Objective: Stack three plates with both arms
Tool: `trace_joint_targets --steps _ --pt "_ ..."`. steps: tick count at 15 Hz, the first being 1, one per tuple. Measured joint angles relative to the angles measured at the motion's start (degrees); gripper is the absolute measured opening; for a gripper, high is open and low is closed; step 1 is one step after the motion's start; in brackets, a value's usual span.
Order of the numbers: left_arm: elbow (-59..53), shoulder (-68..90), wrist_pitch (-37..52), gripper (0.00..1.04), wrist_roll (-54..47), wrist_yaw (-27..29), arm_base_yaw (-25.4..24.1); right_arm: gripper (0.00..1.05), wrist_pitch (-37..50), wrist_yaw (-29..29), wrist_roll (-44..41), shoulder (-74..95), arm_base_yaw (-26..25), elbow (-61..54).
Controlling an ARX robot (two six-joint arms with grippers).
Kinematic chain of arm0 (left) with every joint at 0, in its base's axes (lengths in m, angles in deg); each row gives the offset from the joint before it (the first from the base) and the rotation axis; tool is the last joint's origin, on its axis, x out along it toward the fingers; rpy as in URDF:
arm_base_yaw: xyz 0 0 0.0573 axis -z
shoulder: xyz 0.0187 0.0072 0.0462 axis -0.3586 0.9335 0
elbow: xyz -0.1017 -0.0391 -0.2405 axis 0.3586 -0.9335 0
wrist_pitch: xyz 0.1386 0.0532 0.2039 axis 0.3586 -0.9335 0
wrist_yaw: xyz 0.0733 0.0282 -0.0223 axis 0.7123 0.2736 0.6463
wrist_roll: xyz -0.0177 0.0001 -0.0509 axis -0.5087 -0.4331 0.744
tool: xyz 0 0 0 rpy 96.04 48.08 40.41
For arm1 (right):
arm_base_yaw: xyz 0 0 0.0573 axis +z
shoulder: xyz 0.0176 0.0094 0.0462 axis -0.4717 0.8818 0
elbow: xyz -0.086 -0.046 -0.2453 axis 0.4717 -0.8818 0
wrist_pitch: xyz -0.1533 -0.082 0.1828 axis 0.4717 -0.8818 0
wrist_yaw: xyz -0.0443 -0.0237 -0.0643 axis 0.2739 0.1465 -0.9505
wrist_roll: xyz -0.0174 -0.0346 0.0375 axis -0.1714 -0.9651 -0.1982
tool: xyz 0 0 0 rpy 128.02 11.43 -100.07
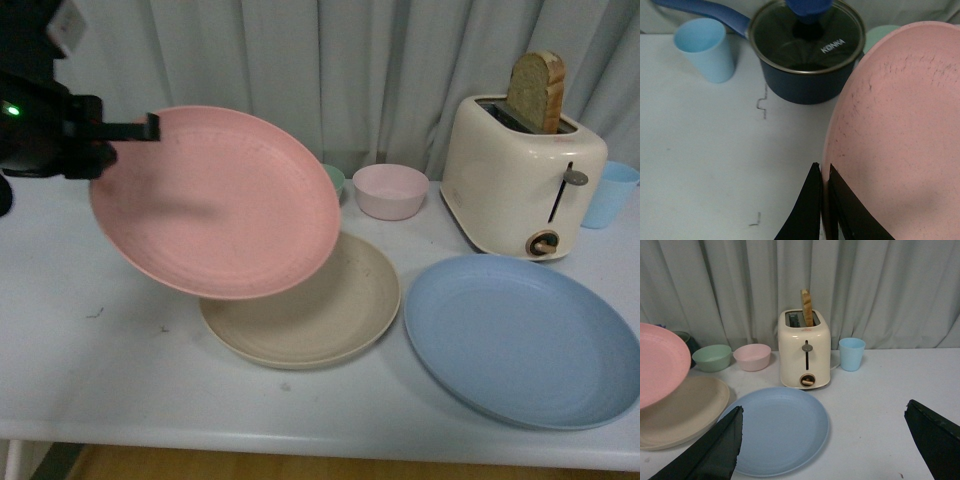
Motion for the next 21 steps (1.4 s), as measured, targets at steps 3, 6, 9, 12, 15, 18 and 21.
trace_joint_targets --steps 3,6,9,12,15,18,21 --pt "0.00 4.52 1.92 0.03 2.75 2.12 5.66 0.98 -0.02 0.00 0.00 0.00 0.00 0.00" --pt "1.95 11.65 3.48 0.03 7.28 5.29 8.11 0.98 0.00 0.00 0.00 0.00 0.00 0.00" --pt "2.03 12.09 3.78 0.12 9.46 4.55 8.41 0.98 -0.02 0.00 0.00 0.00 0.00 0.00" --pt "2.03 12.07 4.94 0.24 12.41 2.58 8.33 0.98 0.00 0.00 0.00 0.00 0.00 0.00" --pt "2.01 11.72 5.40 0.37 14.93 1.60 8.13 0.98 0.00 0.00 0.00 0.00 0.00 0.00" --pt "0.26 8.13 7.30 0.68 17.99 0.87 7.30 0.98 0.00 0.00 0.00 0.00 0.00 0.00" --pt "-4.33 1.36 12.09 0.95 18.84 1.31 6.32 0.98 0.00 0.00 0.00 0.00 0.00 0.00"
